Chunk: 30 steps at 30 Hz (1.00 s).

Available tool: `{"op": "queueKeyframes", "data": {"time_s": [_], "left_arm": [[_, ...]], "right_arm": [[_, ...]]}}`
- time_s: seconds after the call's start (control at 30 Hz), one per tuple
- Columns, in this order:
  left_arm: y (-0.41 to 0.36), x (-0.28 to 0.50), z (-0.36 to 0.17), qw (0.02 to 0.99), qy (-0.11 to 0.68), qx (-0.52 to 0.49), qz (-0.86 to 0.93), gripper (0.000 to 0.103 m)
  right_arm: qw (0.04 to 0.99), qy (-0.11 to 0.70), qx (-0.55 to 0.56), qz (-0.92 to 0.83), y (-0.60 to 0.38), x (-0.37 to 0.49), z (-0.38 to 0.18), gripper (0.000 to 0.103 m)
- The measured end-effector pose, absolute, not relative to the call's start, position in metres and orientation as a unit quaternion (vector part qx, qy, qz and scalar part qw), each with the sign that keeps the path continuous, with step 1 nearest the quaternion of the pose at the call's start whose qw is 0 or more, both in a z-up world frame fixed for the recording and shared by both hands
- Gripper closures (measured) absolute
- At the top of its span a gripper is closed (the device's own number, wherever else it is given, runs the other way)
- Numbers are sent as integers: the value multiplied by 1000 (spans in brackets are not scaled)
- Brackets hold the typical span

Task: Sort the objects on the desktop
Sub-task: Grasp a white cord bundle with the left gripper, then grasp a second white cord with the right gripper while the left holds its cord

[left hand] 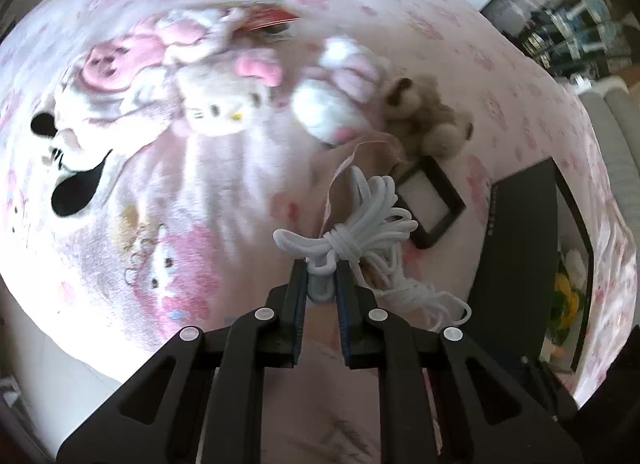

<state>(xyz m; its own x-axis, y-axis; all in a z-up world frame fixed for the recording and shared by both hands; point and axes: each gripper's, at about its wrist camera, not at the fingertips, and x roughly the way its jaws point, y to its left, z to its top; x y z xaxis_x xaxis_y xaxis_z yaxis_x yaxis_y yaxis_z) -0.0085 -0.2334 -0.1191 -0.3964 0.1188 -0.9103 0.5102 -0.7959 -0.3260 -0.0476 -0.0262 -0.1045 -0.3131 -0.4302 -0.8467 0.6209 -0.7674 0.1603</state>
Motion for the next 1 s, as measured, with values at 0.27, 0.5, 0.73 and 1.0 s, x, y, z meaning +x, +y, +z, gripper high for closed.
{"op": "queueKeyframes", "data": {"time_s": [0.27,0.5,0.73,1.0], "left_arm": [[-243,-5,-131,111,326,540,-768,78],[-239,-15,-107,145,240,545,-790,62],[-223,-24,-88,84,186,519,-830,58],[-214,-52,-100,46,145,543,-826,66]], "right_arm": [[327,134,557,-752,-68,-84,-167,53],[325,76,582,-741,-61,-93,-163,88],[342,19,560,-755,-58,-95,-129,93],[323,90,582,-741,-62,-91,-158,63]]}}
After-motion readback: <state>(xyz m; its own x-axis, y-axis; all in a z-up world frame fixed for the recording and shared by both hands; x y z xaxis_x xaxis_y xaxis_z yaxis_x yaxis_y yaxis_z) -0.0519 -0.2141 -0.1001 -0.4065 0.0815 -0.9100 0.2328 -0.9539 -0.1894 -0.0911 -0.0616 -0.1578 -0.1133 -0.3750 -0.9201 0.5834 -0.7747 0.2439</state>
